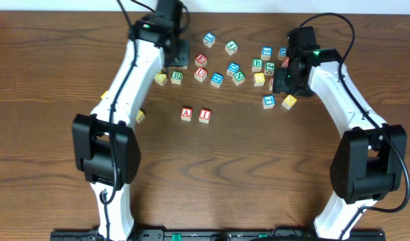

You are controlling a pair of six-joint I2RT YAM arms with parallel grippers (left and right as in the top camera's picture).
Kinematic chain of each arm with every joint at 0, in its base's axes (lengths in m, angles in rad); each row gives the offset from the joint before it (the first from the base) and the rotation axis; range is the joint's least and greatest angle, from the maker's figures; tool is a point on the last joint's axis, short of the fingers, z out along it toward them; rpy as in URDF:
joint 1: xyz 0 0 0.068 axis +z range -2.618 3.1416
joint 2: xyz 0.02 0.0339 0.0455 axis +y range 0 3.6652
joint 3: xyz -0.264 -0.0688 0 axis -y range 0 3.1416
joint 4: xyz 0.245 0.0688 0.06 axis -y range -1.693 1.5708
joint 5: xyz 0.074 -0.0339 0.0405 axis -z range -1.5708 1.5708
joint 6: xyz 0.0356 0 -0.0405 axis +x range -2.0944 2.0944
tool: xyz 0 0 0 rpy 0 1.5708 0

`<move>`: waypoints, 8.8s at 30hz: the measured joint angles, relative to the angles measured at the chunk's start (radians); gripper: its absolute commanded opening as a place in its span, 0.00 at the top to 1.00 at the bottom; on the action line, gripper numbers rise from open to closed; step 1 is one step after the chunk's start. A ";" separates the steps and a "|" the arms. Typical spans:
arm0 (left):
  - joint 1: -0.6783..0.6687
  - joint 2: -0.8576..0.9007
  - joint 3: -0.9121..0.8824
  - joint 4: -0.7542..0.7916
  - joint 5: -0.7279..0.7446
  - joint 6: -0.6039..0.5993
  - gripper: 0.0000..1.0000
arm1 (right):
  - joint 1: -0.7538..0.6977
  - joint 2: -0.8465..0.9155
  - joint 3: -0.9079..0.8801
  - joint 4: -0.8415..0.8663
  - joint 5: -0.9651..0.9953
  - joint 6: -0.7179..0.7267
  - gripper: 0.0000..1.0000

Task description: Spell out AI2

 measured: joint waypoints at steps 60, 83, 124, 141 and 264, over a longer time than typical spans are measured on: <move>-0.348 0.043 -0.444 0.315 -0.031 -0.292 0.61 | -0.085 0.000 0.000 -0.023 -0.034 -0.008 0.28; -0.226 -0.415 -0.445 0.117 -0.031 -0.174 0.72 | -0.084 0.000 0.000 -0.023 -0.088 -0.030 0.39; 0.105 -0.167 -0.559 0.141 0.157 0.021 0.92 | 0.308 0.133 0.000 0.076 -0.217 0.211 0.99; 0.105 -0.057 -0.559 0.179 0.245 0.058 0.93 | 0.352 0.186 -0.001 0.090 -0.238 0.240 0.99; 0.157 -0.332 -0.506 0.218 0.093 0.015 0.92 | 0.388 0.156 0.063 0.332 -0.142 0.155 0.99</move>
